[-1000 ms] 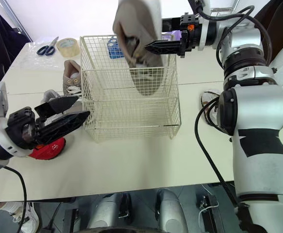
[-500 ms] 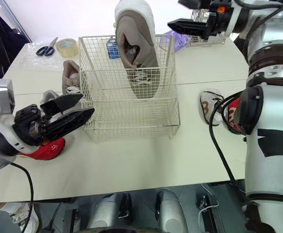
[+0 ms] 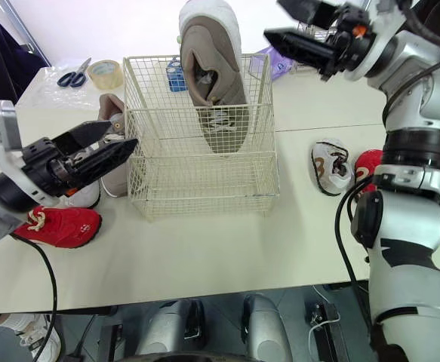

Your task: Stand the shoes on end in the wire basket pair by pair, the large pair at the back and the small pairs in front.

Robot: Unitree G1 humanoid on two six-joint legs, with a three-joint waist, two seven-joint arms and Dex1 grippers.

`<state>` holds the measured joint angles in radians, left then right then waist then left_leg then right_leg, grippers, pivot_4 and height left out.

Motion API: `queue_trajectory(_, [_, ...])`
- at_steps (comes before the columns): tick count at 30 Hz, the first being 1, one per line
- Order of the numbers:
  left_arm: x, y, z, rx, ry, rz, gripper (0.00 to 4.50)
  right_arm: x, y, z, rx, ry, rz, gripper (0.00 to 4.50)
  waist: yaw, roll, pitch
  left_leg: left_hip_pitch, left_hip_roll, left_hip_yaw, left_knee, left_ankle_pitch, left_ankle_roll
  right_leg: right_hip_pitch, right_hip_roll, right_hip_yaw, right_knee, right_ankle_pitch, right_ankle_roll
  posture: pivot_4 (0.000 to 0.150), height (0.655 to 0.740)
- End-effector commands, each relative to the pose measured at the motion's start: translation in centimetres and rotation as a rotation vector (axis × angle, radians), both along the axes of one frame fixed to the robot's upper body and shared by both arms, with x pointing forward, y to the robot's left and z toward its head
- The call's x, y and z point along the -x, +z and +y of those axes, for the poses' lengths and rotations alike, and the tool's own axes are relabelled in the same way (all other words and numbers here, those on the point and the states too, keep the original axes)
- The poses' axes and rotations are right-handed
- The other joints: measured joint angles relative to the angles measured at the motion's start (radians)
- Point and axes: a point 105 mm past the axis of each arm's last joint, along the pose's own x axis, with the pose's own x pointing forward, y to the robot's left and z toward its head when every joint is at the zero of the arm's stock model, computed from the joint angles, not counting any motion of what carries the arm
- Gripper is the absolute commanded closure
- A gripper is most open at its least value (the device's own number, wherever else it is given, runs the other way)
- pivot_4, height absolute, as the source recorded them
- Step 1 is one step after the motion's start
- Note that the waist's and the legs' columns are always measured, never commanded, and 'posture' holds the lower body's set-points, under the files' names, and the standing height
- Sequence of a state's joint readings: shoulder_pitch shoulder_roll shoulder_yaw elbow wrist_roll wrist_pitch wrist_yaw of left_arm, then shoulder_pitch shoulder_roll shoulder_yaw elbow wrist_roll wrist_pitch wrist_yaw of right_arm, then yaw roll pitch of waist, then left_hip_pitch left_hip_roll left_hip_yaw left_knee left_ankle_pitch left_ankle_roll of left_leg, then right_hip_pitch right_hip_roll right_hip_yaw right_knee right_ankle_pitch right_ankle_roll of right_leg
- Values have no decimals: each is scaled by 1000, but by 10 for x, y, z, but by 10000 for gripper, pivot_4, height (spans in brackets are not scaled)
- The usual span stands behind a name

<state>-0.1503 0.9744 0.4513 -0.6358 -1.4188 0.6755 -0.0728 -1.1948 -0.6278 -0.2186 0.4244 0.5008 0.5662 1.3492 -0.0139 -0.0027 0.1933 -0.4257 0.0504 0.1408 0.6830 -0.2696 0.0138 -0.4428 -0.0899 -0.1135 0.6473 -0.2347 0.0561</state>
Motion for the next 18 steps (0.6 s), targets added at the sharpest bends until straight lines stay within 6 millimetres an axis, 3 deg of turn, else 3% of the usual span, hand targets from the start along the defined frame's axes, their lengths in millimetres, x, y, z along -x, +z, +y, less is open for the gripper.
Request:
queue_trajectory(1, [-14, 10, 52, -116, 358, -35, 0, 19, 23, 6, 7, 17, -67, 459, 0, 0, 0, 0, 0, 0, 0, 0, 0, 0, 0, 0, 0, 0, 0, 1500, 7400])
queue_trajectory(3, [-20, 4, 78, -157, 492, 9, 0, 31, 24, 14, 30, 80, -55, 459, 0, 0, 0, 0, 0, 0, 0, 0, 0, 0, 0, 0, 0, 0, 0, 1500, 7400])
queue_trajectory(6, [-32, -14, 103, -128, 542, 104, 0, 49, 12, 29, 121, 182, -36, 459, 0, 0, 0, 0, 0, 0, -1, 0, 0, -1, 0, 0, 0, 0, 0, 1500, 7400])
queue_trajectory(8, [-44, -24, 99, -26, 396, 163, 0, 53, -9, 42, 274, 198, -55, 459, 3, 0, 0, 0, 0, 0, -1, 0, 0, -1, 0, -1, 0, 0, 0, 1500, 7400])
queue_trajectory(11, [-60, -16, 91, 40, 243, 163, 0, 46, -27, 46, 429, 172, -81, 459, 9, -3, -1, 0, 0, 0, 0, 0, 0, 0, 0, -2, 0, 0, 0, 1500, 7400])
queue_trajectory(14, [-80, -17, 105, 43, 258, 203, 0, 46, -35, 45, 519, 182, -96, 459, 9, -5, -1, -1, -1, 0, 1, 0, 0, 0, 0, -2, -1, 0, 0, 1500, 7400])
queue_trajectory(18, [-119, -36, 131, 39, 337, 335, 0, 65, -36, 44, 572, 235, -124, 459, 12, -5, -1, -1, -3, 2, 1, 0, 1, -1, 1, -2, 0, 0, 1, 1500, 7400])
